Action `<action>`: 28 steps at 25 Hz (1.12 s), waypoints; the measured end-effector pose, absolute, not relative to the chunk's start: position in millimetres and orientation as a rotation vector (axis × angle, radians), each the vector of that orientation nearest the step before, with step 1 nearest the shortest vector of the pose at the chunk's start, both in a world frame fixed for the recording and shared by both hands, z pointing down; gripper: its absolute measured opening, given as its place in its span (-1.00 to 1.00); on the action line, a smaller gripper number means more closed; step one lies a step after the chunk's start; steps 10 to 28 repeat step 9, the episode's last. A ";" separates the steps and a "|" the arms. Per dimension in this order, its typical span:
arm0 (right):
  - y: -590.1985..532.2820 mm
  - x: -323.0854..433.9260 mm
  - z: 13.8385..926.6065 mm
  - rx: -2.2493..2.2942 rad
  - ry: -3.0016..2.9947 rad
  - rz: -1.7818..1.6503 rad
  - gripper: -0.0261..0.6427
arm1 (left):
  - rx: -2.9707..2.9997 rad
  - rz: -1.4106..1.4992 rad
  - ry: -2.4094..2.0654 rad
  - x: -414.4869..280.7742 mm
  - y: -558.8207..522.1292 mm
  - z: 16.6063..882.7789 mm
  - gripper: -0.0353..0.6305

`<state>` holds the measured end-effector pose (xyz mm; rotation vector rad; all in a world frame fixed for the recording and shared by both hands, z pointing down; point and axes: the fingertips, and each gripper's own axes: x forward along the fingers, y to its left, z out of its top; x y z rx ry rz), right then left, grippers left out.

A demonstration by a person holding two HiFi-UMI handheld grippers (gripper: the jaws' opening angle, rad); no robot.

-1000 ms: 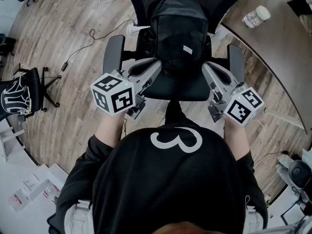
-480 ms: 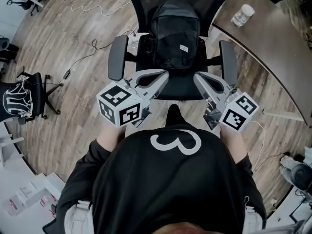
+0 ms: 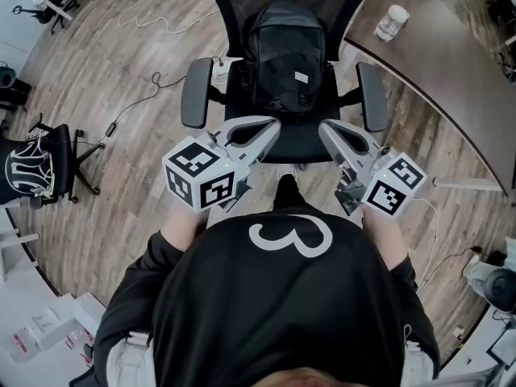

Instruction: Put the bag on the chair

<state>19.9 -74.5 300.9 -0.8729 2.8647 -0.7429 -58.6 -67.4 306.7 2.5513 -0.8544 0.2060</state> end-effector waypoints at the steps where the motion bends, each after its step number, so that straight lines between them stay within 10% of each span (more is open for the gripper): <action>1: -71.4 19.3 300.0 -0.873 2.865 -0.739 -0.85 | 2.554 0.205 -0.854 -58.9 -64.8 305.9 -0.84; 28: -59.5 16.3 298.0 -0.848 2.842 -0.742 -0.85 | 2.564 0.199 -0.848 -59.2 -55.1 304.7 -0.84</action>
